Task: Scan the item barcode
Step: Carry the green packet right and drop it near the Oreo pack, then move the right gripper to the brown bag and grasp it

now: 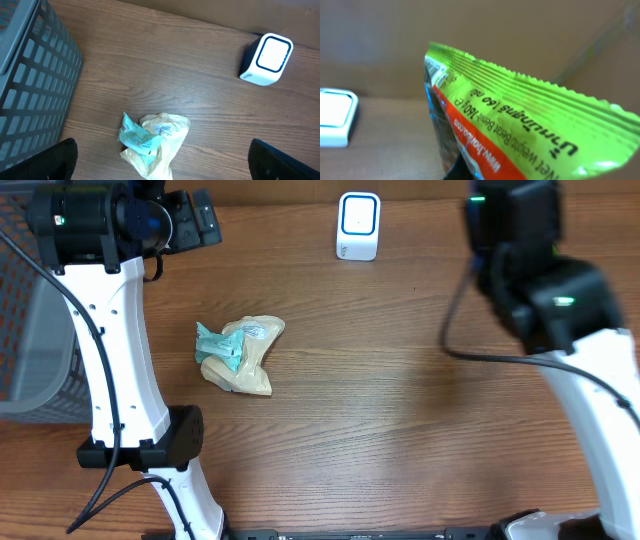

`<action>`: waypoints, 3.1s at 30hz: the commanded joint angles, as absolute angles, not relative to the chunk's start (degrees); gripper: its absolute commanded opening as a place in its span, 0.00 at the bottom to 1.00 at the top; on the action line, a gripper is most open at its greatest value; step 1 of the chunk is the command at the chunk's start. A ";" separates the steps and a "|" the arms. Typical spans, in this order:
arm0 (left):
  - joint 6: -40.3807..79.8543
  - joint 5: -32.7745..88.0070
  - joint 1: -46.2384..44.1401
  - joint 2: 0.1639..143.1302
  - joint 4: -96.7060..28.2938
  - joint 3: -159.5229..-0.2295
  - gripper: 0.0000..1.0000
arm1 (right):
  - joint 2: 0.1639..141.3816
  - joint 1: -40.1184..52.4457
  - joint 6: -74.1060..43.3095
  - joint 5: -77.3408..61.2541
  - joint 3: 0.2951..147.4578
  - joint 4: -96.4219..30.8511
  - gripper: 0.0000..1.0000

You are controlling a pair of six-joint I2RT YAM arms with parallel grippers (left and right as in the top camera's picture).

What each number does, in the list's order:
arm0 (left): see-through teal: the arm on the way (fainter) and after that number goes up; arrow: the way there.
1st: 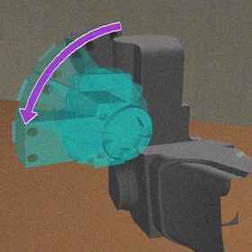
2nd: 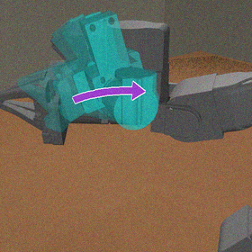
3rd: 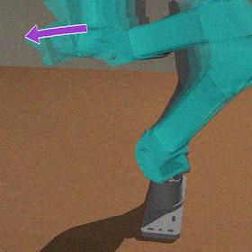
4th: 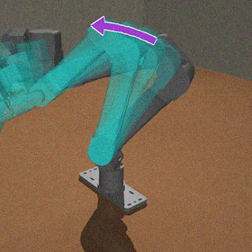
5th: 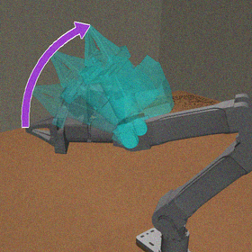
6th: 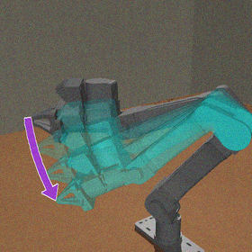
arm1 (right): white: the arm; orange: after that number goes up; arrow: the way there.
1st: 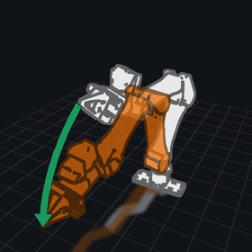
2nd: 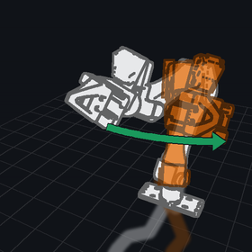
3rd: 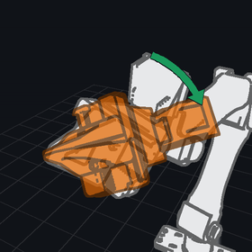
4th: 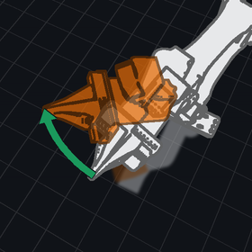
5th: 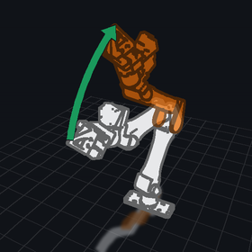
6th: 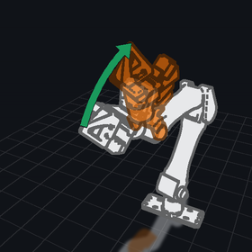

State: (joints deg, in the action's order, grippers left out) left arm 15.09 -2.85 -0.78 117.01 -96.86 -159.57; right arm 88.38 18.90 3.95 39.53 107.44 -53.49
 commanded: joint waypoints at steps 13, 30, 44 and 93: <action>15.46 -3.01 -1.52 115.98 -96.79 -159.48 1.00 | 100.03 -26.94 -21.52 -27.03 106.76 -61.71 0.04; 15.44 -3.01 -1.54 115.98 -96.79 -159.46 1.00 | 119.02 -29.32 -30.20 -22.15 106.78 -58.02 0.29; 15.46 -3.01 -1.54 115.98 -96.79 -159.46 1.00 | 107.72 -17.74 -15.97 -34.63 110.83 -62.13 0.42; 15.44 -3.01 -1.52 115.98 -96.79 -159.46 1.00 | 125.38 45.19 -31.97 -21.26 94.85 -27.97 0.73</action>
